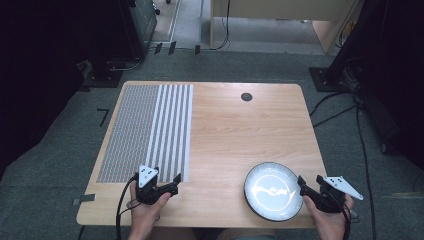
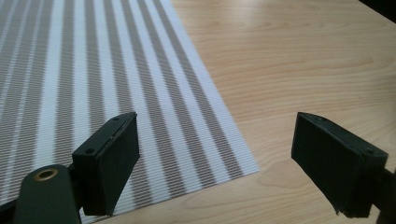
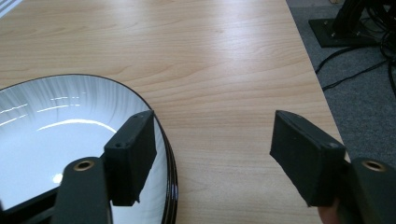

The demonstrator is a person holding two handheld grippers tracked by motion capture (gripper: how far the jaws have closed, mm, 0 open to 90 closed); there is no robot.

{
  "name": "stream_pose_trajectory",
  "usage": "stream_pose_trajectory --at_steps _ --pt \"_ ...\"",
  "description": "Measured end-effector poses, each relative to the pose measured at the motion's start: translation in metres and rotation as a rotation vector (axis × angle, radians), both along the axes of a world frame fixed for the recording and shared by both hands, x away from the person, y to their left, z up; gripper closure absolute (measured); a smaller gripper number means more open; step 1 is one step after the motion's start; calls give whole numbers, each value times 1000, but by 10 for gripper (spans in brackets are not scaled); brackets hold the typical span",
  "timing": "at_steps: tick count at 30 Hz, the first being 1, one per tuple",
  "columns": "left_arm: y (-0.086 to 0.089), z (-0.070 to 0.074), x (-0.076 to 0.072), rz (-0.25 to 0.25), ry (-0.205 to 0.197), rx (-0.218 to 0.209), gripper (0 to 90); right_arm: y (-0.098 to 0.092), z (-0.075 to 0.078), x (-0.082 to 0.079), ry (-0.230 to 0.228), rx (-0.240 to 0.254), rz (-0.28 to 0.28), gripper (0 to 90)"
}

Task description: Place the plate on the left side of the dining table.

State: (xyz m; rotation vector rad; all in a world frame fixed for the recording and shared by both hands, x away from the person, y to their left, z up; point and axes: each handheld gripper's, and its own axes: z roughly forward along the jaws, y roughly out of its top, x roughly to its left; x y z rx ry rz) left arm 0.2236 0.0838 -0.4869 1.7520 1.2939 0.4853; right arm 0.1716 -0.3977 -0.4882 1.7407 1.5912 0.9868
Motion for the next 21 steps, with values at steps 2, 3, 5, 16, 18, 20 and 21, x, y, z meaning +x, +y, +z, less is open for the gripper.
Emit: stream_pose_trajectory --at_steps 2,3,5,16,18,20,21 --pt "-10 -1 -1 -14 3 -4 153 2 -1 0 0 -3 13 378" --pt "-14 -1 -1 -26 3 -2 153 2 -2 -1 0 -3 22 409" --pt "-25 -1 -2 -44 4 -2 154 2 -3 -1 -1 13 37 463" --pt "-81 3 -4 -140 1 -44 158 -3 -8 -1 16 104 102 646" --pt "-91 3 -6 -165 -2 -41 160 -3 -11 -1 1 119 109 670" --pt "-101 3 -8 -187 -1 -45 162 -3 -12 -2 -6 141 122 706" --pt "-106 2 -9 -198 0 -44 162 -3 -13 -1 2 156 131 714"
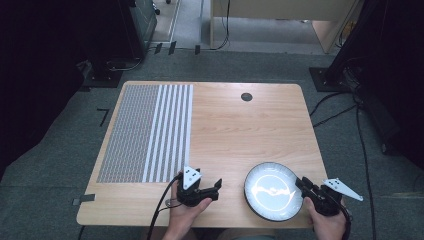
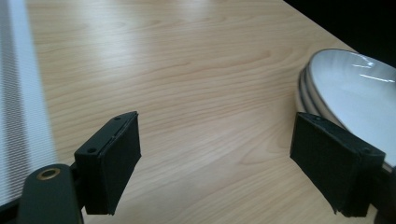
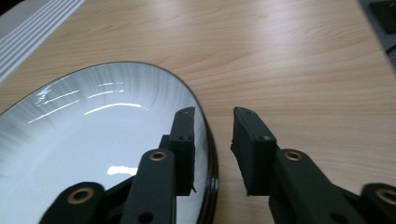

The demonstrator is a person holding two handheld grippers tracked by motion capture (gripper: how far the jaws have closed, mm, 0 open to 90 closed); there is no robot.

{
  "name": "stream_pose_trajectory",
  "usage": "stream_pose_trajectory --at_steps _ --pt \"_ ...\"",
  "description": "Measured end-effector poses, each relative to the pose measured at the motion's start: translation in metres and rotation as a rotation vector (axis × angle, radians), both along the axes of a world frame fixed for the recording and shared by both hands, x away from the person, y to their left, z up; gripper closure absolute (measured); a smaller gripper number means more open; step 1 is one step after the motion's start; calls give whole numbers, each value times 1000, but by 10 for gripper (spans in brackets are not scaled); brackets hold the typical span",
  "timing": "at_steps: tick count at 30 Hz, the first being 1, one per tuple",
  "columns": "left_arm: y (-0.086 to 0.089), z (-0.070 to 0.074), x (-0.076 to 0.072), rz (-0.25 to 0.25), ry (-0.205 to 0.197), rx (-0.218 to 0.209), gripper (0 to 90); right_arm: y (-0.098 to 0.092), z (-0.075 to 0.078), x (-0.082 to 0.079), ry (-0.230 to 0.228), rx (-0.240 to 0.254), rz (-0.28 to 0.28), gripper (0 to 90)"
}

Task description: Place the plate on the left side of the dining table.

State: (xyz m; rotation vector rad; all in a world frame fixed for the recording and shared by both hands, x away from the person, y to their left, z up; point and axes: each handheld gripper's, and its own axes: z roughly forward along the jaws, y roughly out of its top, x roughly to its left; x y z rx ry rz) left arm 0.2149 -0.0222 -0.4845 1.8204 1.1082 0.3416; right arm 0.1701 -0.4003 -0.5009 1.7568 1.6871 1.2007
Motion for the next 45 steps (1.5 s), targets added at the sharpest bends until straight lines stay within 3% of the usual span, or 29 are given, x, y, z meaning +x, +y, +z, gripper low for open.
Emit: stream_pose_trajectory --at_steps 8,17,27,34,39,45 --pt "-28 -2 -6 -64 15 -23 165 2 1 -1 23 25 3 774" --pt "-48 -6 -10 -119 51 -53 241 -4 0 -3 33 104 -32 838" --pt "-63 -9 -13 -157 68 -48 325 -1 1 -4 45 87 -45 827" --pt "-72 -15 -15 -174 116 -32 393 1 1 -4 49 58 -36 825" --pt "-76 -15 -14 -195 135 -37 449 -2 1 -4 53 91 -37 836" --pt "-77 -15 -14 -199 147 -37 454 -6 -1 -4 44 119 -30 845"
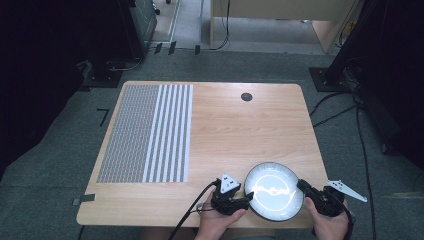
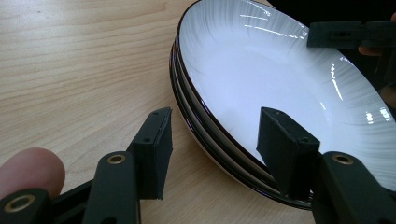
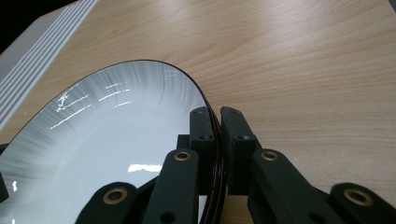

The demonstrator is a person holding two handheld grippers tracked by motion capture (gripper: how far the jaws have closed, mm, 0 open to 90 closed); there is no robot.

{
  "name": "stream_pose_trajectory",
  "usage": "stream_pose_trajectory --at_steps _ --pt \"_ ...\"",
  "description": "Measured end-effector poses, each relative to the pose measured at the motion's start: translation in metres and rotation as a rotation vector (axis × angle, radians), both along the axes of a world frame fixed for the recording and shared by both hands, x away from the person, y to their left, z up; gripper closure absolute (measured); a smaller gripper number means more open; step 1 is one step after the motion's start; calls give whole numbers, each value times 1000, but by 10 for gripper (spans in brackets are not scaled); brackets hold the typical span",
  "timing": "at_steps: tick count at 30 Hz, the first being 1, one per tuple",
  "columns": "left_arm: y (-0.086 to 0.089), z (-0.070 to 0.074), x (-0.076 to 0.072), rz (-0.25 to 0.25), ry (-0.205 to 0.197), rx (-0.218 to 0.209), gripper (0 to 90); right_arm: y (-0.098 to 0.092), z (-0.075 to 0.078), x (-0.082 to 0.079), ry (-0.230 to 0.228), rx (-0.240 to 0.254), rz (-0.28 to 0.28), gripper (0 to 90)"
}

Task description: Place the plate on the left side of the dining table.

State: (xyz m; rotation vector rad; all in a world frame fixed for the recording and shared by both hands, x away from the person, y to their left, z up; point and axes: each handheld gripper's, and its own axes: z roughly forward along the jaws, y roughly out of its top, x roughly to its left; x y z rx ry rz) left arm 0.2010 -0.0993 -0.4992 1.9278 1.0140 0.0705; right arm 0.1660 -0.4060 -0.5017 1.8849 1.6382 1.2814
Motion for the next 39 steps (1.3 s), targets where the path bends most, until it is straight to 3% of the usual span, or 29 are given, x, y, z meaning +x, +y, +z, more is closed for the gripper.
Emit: stream_pose_trajectory --at_steps 22,23,24,26,28,35,39 --pt "-5 0 -3 -28 -17 21 450 2 0 1 -48 -26 -6 853" --pt "-4 0 -2 -24 -17 19 448 2 1 1 -59 -32 -9 893" --pt "-4 0 -2 -19 -18 14 447 1 3 -1 -87 -11 -9 896" --pt "-3 1 -1 -12 -18 10 446 1 7 0 -97 -25 -9 895" --pt "-2 1 -1 -12 -18 10 445 2 7 1 -73 -38 -11 893" --pt "-3 0 -3 -27 -18 17 444 -3 2 0 -48 32 -10 881" --pt "-4 0 -6 -34 -20 17 451 -5 6 -3 -30 37 -17 858"
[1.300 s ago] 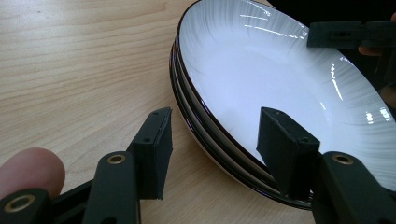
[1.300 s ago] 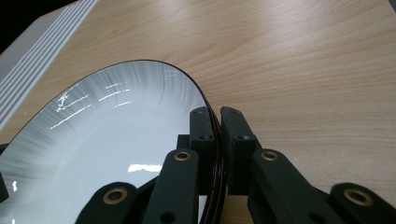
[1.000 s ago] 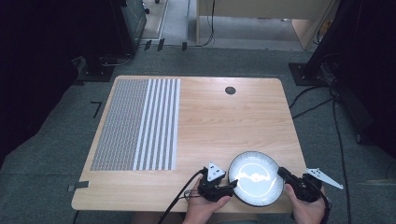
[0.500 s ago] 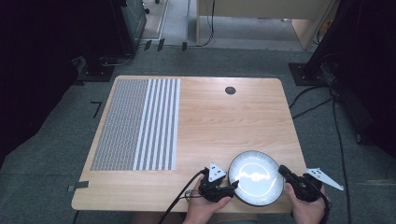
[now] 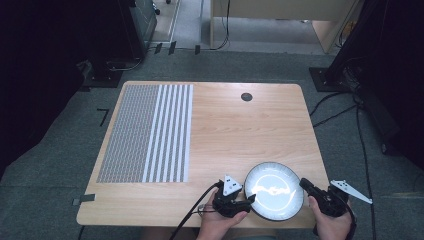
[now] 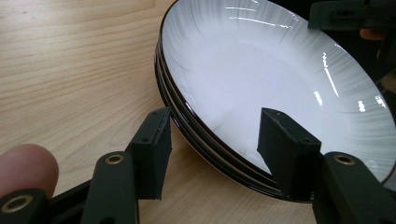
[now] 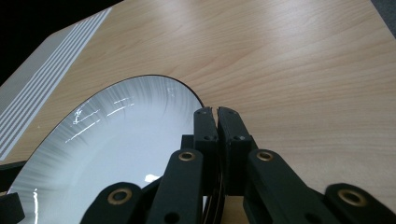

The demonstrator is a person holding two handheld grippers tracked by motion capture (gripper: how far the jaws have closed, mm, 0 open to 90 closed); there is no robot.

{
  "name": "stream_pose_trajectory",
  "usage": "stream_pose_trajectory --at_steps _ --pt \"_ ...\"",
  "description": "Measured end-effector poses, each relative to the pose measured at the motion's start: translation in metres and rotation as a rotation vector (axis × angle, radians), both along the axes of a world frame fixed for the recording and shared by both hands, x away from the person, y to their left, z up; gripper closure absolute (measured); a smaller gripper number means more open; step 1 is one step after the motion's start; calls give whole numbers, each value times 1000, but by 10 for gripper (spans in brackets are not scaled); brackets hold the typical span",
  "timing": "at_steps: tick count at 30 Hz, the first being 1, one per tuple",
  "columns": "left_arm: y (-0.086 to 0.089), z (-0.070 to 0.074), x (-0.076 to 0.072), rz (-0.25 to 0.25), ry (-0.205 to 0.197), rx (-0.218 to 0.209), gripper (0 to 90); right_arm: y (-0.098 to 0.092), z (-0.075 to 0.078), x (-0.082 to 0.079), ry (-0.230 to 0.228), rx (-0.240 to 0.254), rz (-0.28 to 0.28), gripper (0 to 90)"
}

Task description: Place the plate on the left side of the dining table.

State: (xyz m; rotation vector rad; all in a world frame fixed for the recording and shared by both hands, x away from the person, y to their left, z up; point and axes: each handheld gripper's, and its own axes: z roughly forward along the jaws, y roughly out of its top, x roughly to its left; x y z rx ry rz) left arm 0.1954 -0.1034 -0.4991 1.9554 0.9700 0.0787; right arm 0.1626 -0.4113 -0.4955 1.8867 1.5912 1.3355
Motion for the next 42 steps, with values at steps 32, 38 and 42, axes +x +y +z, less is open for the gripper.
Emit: stream_pose_trajectory --at_steps 32,38,42 --pt "3 4 0 49 -74 3 628 6 -4 1 -68 7 -20 895" --pt "7 7 1 65 -92 -6 649 9 -5 6 -76 22 -23 893" --pt "8 8 0 69 -97 -5 651 10 -6 7 -59 33 -23 893"
